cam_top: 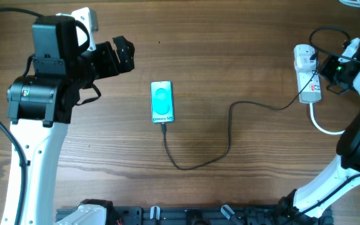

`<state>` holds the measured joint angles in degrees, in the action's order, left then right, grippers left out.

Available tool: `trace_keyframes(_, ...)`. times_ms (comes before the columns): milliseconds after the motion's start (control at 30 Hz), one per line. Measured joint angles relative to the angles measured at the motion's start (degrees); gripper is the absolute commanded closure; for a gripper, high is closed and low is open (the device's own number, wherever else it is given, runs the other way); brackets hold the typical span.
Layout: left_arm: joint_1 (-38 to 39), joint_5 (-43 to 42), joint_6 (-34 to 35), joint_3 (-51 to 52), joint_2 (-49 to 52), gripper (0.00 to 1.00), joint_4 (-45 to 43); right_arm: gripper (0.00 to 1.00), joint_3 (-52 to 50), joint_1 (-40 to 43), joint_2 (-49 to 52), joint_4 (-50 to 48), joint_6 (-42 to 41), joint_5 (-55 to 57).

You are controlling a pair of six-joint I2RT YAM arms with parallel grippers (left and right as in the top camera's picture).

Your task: Plug charger to phone and switch on socket

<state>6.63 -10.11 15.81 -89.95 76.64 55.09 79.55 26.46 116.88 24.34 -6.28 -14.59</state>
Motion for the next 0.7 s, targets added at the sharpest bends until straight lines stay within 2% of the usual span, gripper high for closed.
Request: trace_keyframes(700, 0.0, 0.0, 0.0, 0.0, 0.0, 0.00, 0.0, 0.95, 0.3, -1.6, 1.6, 1.0, 1.9, -0.3)
